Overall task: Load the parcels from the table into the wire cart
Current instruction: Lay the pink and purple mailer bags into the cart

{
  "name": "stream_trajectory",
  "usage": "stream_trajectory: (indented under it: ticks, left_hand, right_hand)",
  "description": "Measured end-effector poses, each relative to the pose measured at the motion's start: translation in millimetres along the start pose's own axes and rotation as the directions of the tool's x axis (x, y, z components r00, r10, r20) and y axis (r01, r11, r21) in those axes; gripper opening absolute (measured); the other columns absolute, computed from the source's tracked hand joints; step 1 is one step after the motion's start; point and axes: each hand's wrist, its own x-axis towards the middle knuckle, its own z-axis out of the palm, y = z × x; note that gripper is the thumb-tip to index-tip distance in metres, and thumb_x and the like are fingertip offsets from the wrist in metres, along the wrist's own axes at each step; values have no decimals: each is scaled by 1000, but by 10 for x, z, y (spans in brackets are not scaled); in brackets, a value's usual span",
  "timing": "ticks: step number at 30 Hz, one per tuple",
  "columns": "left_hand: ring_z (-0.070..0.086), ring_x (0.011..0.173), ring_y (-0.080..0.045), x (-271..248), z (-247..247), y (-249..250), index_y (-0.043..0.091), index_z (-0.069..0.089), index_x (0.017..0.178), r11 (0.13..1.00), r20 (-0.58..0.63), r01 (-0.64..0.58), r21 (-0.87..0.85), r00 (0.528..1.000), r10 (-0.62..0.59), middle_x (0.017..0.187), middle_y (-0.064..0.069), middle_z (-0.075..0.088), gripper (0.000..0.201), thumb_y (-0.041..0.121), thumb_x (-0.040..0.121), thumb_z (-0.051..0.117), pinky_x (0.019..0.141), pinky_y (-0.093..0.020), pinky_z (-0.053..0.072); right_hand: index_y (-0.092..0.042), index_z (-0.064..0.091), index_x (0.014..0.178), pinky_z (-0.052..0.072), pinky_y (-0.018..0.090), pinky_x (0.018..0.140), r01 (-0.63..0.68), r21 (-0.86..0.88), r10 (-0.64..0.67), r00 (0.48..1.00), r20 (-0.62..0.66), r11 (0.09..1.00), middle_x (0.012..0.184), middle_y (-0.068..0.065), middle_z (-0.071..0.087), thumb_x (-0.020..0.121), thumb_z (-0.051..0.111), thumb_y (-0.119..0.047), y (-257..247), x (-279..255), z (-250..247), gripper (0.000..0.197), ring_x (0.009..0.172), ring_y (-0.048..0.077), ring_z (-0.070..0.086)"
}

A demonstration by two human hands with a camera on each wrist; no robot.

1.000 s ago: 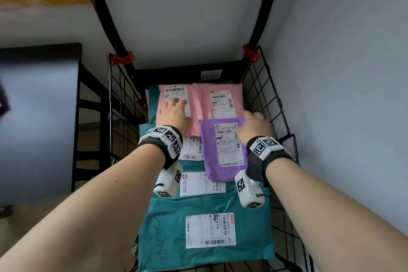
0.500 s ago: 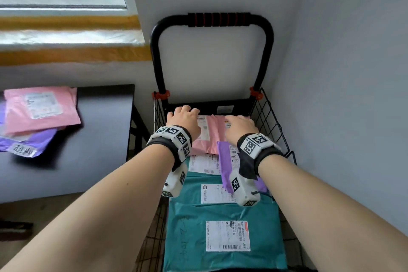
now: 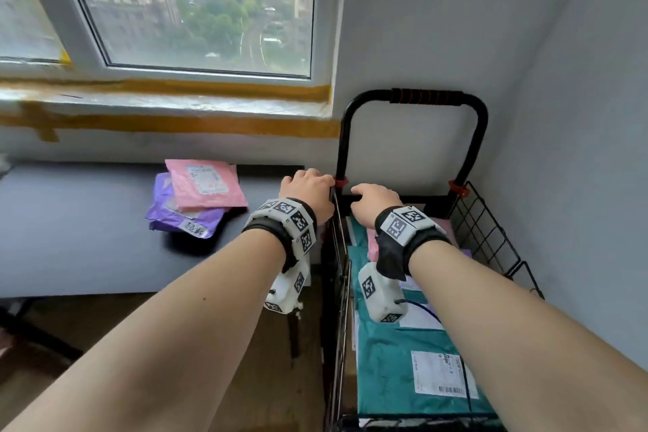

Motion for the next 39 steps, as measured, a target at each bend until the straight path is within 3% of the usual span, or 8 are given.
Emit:
stream_trajectory:
  ticks: [11, 19, 24, 31, 39]
  left_hand:
    - [38, 132, -25, -652, -247, -1558, 27, 45, 139, 994, 52, 105, 44, 993, -107, 145, -2, 41, 48, 29, 91, 52, 106, -41, 34]
    - [38, 131, -25, -641, -211, -2428, 26, 47, 137, 964, 104, 256, 74, 959, -263, 142, -5, 43, 46, 25, 91, 51, 106, -40, 33]
    - [39, 129, -25, -354, -112, -2805, 24, 47, 135, 944, 134, 313, 105, 936, -325, 140, -5, 43, 46, 22, 90, 52, 103, -39, 32]
    - [38, 131, -28, 476, 21, -3303, 20, 39, 141, 915, 202, 396, 80, 892, -404, 144, -7, 37, 52, 25, 91, 52, 104, -41, 36]
    - [50, 122, -32, 1215, 278, -3680, 10, 28, 143, 823, 321, 566, -55, 790, -522, 136, -15, 45, 62, 34, 92, 54, 97, -39, 42]
  right_hand:
    - [-28, 49, 137, 36, 39, 110, 124, -5, -123, 992, 40, 992, 144, 3, 47, 92, 45, -20, -1493, -300, 442, 46, 133, 29, 41]
    - [-21, 60, 127, 41, 30, 105, 239, -54, -233, 966, 111, 969, 136, 6, 56, 93, 46, -16, -2155, -117, 712, 37, 125, 28, 51]
    - [-17, 64, 121, 44, 31, 102, 206, -7, -203, 966, 159, 978, 129, 8, 60, 91, 46, -9, -2332, 336, 893, 36, 120, 29, 55]
    - [-16, 67, 114, 48, 29, 95, 141, 48, -149, 960, 237, 989, 121, 6, 65, 89, 48, -10, -2415, 1376, 1066, 32, 113, 27, 59]
    - [-15, 69, 108, 50, 29, 87, 74, 36, -82, 937, 339, 997, 114, 7, 68, 88, 51, -10, -2506, 2384, 1272, 28, 104, 28, 63]
